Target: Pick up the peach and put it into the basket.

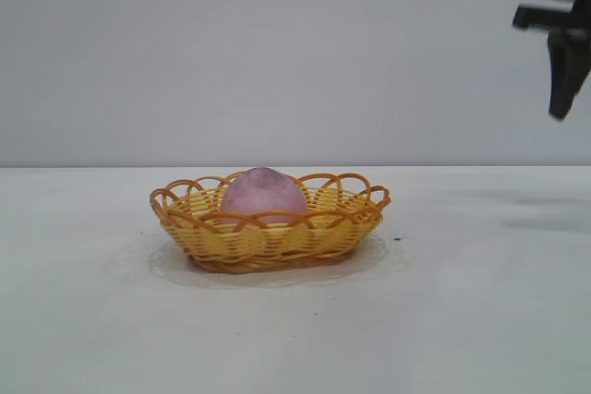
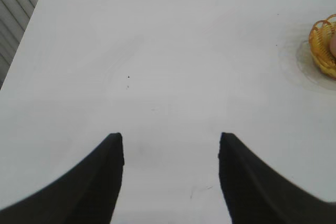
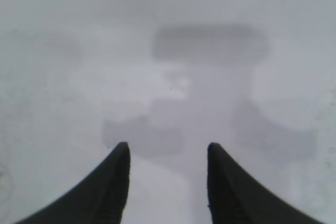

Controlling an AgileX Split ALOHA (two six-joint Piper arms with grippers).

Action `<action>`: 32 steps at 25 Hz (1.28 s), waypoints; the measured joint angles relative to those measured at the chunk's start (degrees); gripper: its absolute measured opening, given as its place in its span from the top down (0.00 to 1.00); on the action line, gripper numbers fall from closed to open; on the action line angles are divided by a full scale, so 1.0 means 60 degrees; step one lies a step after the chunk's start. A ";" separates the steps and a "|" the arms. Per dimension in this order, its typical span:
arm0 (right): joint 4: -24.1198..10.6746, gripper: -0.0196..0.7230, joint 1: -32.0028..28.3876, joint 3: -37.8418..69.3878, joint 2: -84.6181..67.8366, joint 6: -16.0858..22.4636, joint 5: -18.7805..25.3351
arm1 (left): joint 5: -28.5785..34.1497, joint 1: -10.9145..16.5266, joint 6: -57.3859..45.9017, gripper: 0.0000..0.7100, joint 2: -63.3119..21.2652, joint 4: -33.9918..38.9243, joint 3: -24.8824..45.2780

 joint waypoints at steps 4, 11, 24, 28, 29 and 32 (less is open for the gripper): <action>-0.0366 0.58 0.0000 0.1673 -0.2436 -0.0044 0.0615 | 0.0000 0.0000 0.0000 0.44 0.0000 0.0000 0.0000; -0.0573 0.58 0.0000 0.3633 -0.6789 -0.0044 0.2440 | 0.0000 0.0000 0.0000 0.44 0.0000 0.0000 0.0000; -0.0629 0.58 0.0000 0.4358 -0.9639 0.0257 0.4210 | 0.0000 0.0000 0.0000 0.44 0.0000 0.0000 0.0000; -0.0856 0.58 0.0000 0.4358 -1.0504 0.0520 0.4225 | 0.0000 0.0000 0.0000 0.44 0.0000 0.0000 0.0000; -0.0959 0.58 0.0000 0.4358 -1.0776 0.0615 0.4248 | 0.0000 0.0000 0.0000 0.44 0.0000 0.0000 0.0000; -0.1188 0.66 0.0000 0.4358 -1.1853 0.0716 0.4284 | 0.0000 0.0000 0.0000 0.44 0.0000 0.0000 0.0000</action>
